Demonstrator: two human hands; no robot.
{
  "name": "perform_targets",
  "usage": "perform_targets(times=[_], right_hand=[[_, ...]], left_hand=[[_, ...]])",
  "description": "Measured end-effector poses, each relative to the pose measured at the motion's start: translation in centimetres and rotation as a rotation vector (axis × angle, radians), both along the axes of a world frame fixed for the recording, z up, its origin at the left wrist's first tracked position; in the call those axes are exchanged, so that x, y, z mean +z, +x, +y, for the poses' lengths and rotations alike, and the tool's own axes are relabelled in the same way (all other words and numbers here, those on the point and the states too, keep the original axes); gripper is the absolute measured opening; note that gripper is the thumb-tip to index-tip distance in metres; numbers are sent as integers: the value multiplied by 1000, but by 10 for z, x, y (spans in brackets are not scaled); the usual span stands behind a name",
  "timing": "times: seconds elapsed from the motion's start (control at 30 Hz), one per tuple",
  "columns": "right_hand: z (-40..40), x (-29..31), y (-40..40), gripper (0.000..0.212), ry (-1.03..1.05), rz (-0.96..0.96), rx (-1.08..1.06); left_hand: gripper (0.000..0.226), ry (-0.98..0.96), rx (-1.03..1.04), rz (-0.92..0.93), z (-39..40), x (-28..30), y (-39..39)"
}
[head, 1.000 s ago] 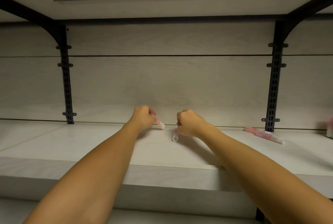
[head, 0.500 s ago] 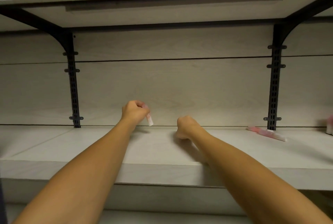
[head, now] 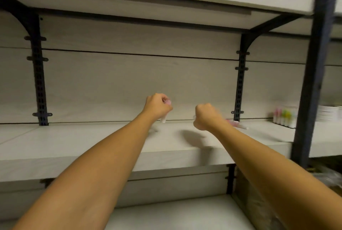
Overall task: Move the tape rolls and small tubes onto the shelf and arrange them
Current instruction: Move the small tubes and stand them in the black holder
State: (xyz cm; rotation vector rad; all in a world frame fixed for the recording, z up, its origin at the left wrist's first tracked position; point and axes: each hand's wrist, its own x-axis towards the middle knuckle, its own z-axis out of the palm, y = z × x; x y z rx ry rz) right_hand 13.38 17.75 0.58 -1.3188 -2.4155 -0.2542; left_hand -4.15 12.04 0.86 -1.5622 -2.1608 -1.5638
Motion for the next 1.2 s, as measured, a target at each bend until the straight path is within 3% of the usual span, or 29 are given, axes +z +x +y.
perform_targets(times=[0.1,0.27,0.5,0.77,0.9,1.2], right_hand=[[-2,4,40,21,18,23,-74],[-4,19,115,12,18,120,-197],[-2,19,224,20,-20,259,-277],[14,24,345,18,-33,249,-371],[30,16,406,25,-39,257,-402],[81,-10,500,24,-121,321,-351]], left_hand=[[20,-1,-103,79,11,2,38],[23,37,-248,158,21,15,105],[22,38,-445,163,28,17,201],[19,-39,-692,182,36,12,312],[31,-33,-709,181,50,0,371],[21,-23,-564,120,100,-21,455]])
